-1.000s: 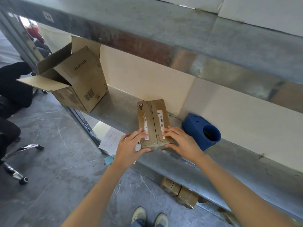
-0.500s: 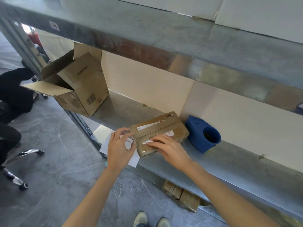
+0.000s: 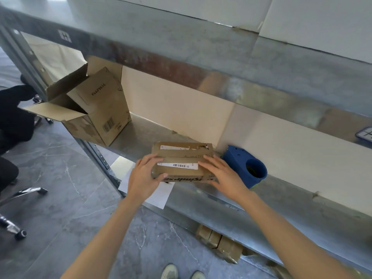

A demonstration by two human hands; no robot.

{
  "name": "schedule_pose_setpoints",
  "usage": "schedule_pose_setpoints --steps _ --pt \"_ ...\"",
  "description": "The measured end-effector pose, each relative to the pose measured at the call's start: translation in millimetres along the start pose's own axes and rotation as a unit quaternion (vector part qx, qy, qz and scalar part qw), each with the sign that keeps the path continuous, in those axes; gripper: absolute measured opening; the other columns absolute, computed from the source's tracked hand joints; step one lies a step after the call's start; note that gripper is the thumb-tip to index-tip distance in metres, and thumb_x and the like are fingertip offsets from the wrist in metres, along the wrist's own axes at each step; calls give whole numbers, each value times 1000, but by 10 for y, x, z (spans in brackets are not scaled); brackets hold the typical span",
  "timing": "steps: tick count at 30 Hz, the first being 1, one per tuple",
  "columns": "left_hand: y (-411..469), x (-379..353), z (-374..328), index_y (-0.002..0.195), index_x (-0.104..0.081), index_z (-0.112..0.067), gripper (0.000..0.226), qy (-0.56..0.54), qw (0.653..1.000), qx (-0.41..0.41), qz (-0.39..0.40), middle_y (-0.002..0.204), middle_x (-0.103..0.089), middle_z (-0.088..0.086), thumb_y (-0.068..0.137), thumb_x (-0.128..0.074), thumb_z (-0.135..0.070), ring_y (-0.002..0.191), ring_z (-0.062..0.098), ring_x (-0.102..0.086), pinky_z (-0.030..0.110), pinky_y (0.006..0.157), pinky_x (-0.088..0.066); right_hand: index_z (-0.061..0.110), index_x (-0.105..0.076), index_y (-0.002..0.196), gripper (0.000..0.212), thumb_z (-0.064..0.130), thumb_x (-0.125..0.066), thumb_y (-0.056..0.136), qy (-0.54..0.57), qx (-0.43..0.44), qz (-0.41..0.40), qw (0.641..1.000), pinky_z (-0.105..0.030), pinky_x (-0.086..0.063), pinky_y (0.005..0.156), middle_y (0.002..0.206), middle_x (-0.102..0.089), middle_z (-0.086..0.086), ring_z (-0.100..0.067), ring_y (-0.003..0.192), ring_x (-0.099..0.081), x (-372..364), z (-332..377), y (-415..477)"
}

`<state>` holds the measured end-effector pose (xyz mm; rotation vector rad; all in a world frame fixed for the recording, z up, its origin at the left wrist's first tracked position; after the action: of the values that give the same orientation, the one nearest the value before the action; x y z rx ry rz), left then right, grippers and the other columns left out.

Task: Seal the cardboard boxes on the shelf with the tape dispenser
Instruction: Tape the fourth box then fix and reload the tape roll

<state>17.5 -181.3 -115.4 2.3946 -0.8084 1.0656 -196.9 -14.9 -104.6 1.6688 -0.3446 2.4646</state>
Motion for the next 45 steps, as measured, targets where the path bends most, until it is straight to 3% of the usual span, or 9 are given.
schedule_pose_setpoints --steps 6,12,17,22,26,32,38,43,45 --pt "237 83 91 118 -70 -22 34 41 998 23 -38 132 -57 -5 85 -78 -23 122 27 -48 41 94 -49 36 -45 146 65 33 -72 87 -12 41 -42 998 -38 -40 104 157 -33 13 -16 130 -36 -47 91 -82" --pt "140 -75 -148 110 -75 -16 29 -13 993 83 -83 117 -58 -1 83 -80 -25 116 25 -40 22 90 -33 35 -60 134 61 30 -81 77 2 46 -62 997 -47 -19 120 147 -50 5 -24 142 -32 -31 121 -74" --pt "-65 -262 -268 116 -71 -19 49 -9 994 60 -93 130 -55 3 74 -85 -42 135 28 -35 43 108 -41 36 -58 134 64 36 -81 75 16 44 -51 998 -50 -23 119 143 -49 3 -23 138 -37 -133 189 -75" --pt "-293 -528 -388 138 -54 -20 77 -28 993 72 -85 150 -36 3 75 -78 -56 144 24 -23 45 110 -37 32 -53 139 76 49 -81 70 -21 67 -89 994 -45 -35 112 138 -51 4 -20 130 -41 -181 319 -70" --pt "-241 -570 -374 140 -49 -19 74 -98 993 51 -48 157 -28 -1 79 -78 -50 151 20 -12 41 112 -36 36 -39 149 85 47 -79 74 -6 39 -70 997 -45 -17 119 158 -28 6 -24 146 -22 -111 143 -14" --pt "135 -455 -264 136 -53 -26 66 -116 991 -14 60 157 -30 -9 78 -81 -42 149 15 -19 47 117 -34 37 -41 148 65 39 -68 89 29 1 -57 998 -37 -43 105 159 -25 9 -16 141 -26 -73 93 -42" --pt "14 -346 -455 123 -63 -19 44 -55 997 -32 -40 141 -46 -8 83 -78 -30 128 12 -42 40 97 -52 33 -47 145 66 28 -74 85 77 -22 -79 994 -42 -47 105 153 -35 3 -20 137 -30 -110 129 -13" --pt "-217 -519 -470 133 -56 -22 74 -104 994 -35 15 147 -38 -6 74 -69 -65 144 14 -26 34 108 -41 31 -50 143 65 26 -76 84 90 -30 -96 991 -45 -51 99 149 -39 1 -23 135 -33 -148 190 39" --pt "-210 -517 -440 137 -53 -21 76 -72 996 -49 26 151 -36 -5 75 -69 -63 149 17 -19 39 110 -42 30 -49 144 65 27 -76 85 86 -34 -92 991 -44 -49 101 149 -37 1 -22 136 -32 -148 222 54"
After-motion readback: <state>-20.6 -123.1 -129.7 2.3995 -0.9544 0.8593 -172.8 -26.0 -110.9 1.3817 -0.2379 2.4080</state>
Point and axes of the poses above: each hand's wrist, its own y-axis towards the middle knuckle, its own x-axis out of the back of the hand, z = x × y, the point moved 4 cm from there along y, towards the middle knuckle
